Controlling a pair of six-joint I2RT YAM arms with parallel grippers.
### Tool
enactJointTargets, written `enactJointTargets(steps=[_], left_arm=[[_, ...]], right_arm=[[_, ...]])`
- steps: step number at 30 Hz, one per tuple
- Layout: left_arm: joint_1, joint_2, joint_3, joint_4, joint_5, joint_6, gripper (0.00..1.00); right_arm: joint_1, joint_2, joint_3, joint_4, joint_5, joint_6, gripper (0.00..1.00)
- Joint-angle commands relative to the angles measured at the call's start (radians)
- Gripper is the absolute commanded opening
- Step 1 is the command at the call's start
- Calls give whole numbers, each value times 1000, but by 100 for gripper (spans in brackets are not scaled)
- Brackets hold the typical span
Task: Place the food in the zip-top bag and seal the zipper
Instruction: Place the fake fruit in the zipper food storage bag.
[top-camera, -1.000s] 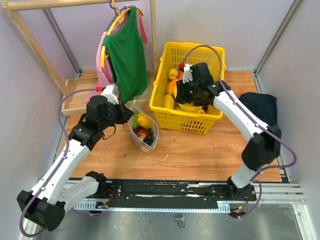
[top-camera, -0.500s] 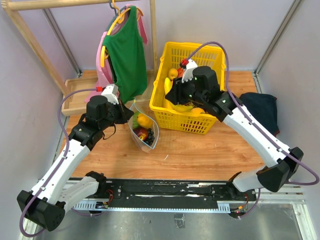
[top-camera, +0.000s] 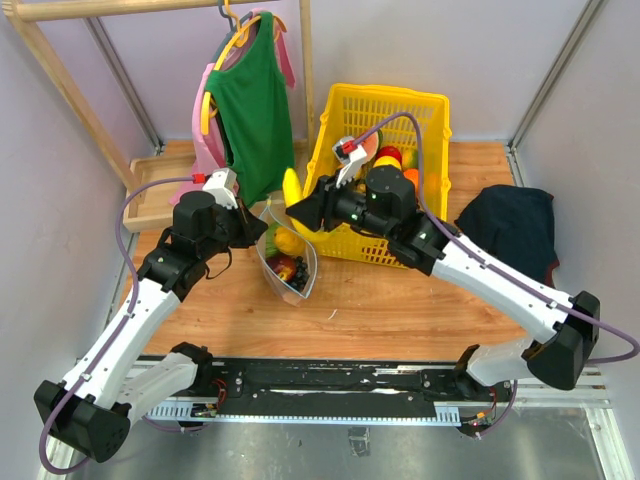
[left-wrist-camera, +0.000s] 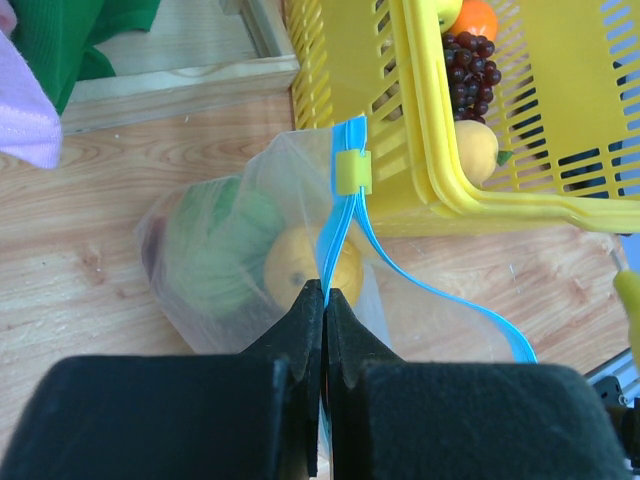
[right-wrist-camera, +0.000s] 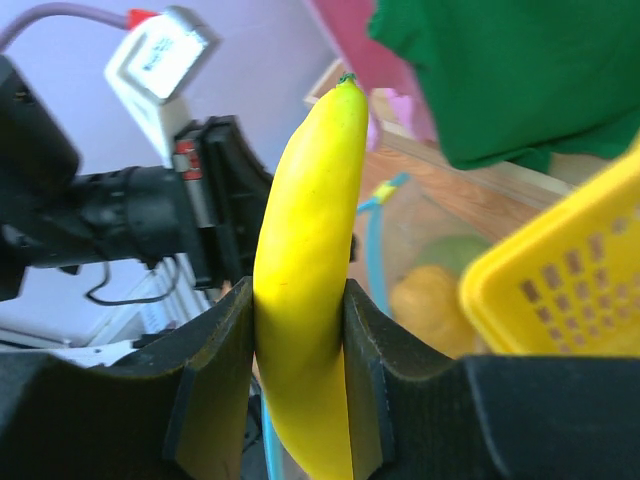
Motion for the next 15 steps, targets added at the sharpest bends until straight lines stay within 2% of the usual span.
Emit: enactJointTargets(steps=[1,15], left_arm=[[9,-15,-6,50,12,8,0],[9,-17,-7,51,17,5,0]], right_arm=[[62,26,-51,219,-34,91,19],[109,57,-203,453,-38,252,19]])
